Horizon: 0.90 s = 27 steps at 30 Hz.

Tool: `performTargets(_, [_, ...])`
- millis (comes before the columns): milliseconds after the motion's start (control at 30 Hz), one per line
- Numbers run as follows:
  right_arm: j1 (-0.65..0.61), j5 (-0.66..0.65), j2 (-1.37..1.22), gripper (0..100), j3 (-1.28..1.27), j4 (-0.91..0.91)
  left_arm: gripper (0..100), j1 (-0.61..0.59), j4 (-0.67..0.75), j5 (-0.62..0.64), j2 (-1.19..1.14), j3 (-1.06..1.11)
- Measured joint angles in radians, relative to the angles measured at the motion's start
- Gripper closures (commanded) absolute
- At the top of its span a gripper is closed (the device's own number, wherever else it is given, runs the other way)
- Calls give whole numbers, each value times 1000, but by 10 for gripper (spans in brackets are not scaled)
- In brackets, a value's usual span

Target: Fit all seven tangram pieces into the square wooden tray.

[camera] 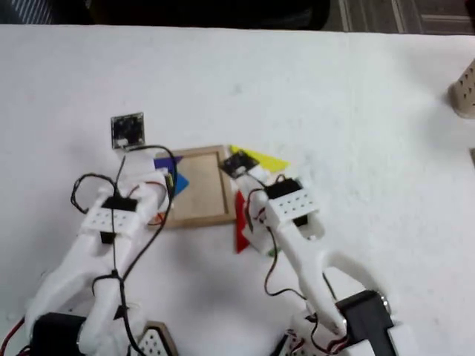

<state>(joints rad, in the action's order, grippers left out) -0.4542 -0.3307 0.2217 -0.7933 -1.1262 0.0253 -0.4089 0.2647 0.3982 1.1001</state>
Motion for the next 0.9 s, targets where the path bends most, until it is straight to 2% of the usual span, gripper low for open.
performTargets(100, [0,38,-52,776,2,43,976,0,0,0,0,0])
performTargets(367, [-2,38,-161,776,74,35,976,0,0,0,0,0])
performTargets(900, [-21,38,-161,776,81,9,976,-23,0,0,0,0])
